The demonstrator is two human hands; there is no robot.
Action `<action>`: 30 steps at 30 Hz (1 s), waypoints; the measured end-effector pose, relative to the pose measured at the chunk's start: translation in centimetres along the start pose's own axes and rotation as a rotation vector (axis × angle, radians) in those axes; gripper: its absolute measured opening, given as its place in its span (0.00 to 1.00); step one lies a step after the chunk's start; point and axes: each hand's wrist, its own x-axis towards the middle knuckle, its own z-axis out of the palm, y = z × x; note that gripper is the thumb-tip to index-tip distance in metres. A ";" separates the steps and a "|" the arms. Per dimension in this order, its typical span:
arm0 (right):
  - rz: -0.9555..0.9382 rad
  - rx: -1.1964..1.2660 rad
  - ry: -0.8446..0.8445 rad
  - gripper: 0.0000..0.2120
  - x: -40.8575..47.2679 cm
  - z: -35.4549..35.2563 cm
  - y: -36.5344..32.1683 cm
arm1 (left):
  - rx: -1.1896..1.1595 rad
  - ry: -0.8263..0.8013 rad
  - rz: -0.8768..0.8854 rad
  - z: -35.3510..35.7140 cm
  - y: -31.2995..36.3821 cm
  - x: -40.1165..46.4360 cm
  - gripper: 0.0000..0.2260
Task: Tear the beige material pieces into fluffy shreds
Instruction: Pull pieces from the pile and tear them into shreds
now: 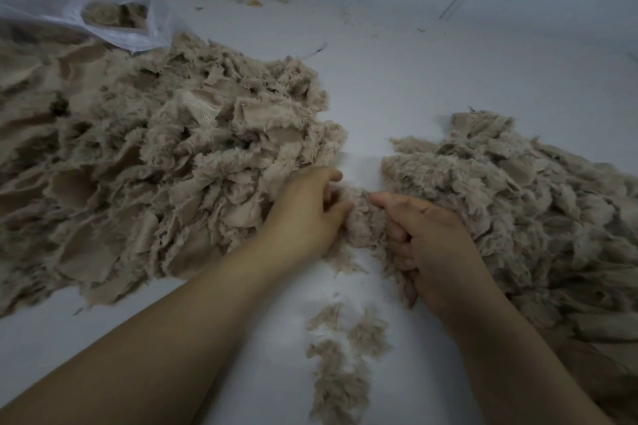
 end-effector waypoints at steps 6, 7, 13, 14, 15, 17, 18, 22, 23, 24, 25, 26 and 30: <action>0.020 -0.048 -0.051 0.12 -0.2 0.2 -0.2 | 0.217 -0.142 0.069 0.1 0.6 0.0 0.06; 0.018 -0.068 -0.069 0.13 -0.3 0.3 -0.2 | 0.147 -0.119 0.086 0.1 0.6 -0.1 0.04; -0.019 -0.156 -0.102 0.08 -0.8 0.6 -0.4 | -0.404 -0.024 0.033 0.3 1.3 -0.2 0.13; -0.007 -0.174 -0.065 0.11 -0.8 0.5 -0.3 | -0.467 -0.021 -0.005 0.2 1.4 -0.1 0.14; 0.005 -0.174 -0.029 0.11 -0.6 0.5 -0.2 | -0.526 -0.028 -0.039 0.1 1.4 -0.1 0.14; 0.024 -0.128 0.019 0.12 -0.4 0.4 -0.1 | -0.620 -0.050 -0.093 -0.2 1.3 0.0 0.11; 0.034 -0.091 0.045 0.15 -0.2 0.4 -0.1 | -0.644 -0.052 -0.108 -0.3 1.1 0.1 0.10; 0.088 0.123 0.140 0.17 0.3 0.4 -0.3 | -0.734 -0.050 -0.156 -0.8 0.5 0.2 0.09; 0.112 0.159 0.156 0.17 0.4 0.3 -0.3 | -0.746 -0.050 -0.167 -0.8 0.4 0.3 0.09; 0.126 0.171 0.167 0.17 0.4 0.3 -0.3 | -0.755 -0.050 -0.174 -0.8 0.5 0.2 0.08; 0.122 0.149 0.170 0.18 0.5 0.3 -0.2 | -0.772 -0.054 -0.179 -0.9 0.5 0.2 0.08; 0.102 0.098 0.163 0.19 0.6 0.2 -0.1 | -0.815 -0.066 -0.188 -0.9 0.6 0.0 0.08; 0.010 -0.020 0.078 0.14 0.5 0.3 0.2 | -1.007 -0.163 -0.243 -0.9 0.7 -0.3 0.13</action>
